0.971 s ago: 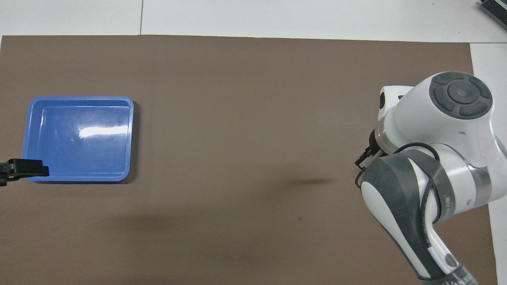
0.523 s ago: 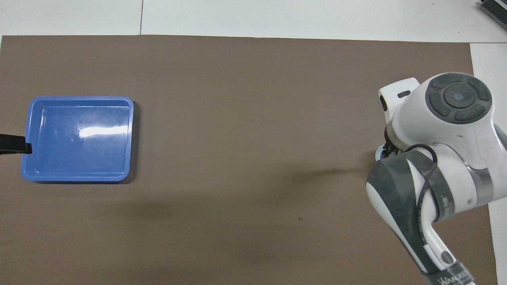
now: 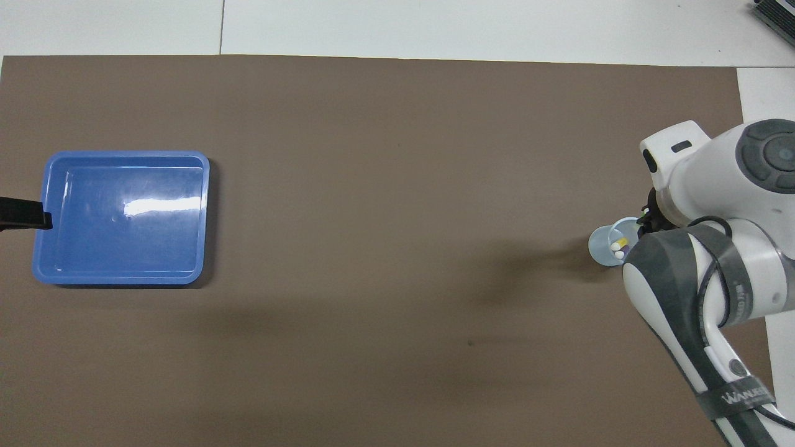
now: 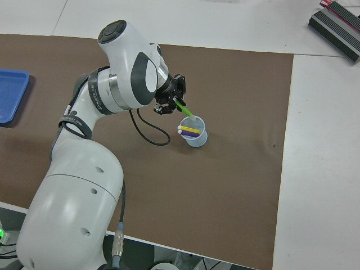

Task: Transfer and insert pens with both arms
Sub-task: 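Move the green pen to the clear cup with the right gripper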

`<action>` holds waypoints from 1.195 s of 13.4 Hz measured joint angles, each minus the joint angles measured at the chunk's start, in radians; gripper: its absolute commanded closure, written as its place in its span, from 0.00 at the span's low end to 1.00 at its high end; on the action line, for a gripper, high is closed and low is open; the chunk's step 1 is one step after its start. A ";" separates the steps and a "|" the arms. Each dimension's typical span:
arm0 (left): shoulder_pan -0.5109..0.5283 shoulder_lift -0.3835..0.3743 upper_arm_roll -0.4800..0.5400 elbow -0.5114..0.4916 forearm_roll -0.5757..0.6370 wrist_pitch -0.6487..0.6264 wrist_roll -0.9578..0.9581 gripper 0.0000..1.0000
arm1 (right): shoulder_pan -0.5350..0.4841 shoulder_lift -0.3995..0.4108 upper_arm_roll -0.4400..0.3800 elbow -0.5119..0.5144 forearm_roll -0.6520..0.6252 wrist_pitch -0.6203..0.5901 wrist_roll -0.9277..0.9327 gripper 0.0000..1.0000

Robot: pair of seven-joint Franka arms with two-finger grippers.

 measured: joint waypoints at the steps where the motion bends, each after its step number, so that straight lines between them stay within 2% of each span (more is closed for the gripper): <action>1: -0.023 0.005 0.016 0.004 0.000 -0.003 0.000 0.00 | 0.000 -0.001 0.001 -0.008 0.005 0.000 0.003 0.91; 2: -0.062 0.013 0.050 0.008 0.002 -0.007 0.000 0.00 | -0.001 -0.001 0.001 -0.018 0.014 0.000 0.011 0.85; 3: -0.110 0.024 0.097 0.016 0.004 -0.015 0.000 0.00 | -0.005 -0.001 0.001 -0.027 0.024 0.000 0.017 0.76; 4: -0.149 0.038 0.138 0.031 0.006 -0.025 0.000 0.00 | -0.011 -0.001 0.001 -0.035 0.033 0.000 0.018 0.50; 5: -0.173 0.054 0.163 0.054 0.006 -0.041 0.001 0.00 | -0.016 -0.001 0.000 -0.040 0.038 0.000 0.018 0.01; 9: -0.201 0.124 0.179 0.143 0.009 -0.084 0.001 0.00 | -0.032 -0.003 0.001 -0.044 0.046 0.001 0.018 0.00; 16: -0.211 0.178 0.174 0.169 0.009 -0.086 0.001 0.00 | -0.027 -0.016 0.009 -0.035 0.075 0.004 0.080 0.00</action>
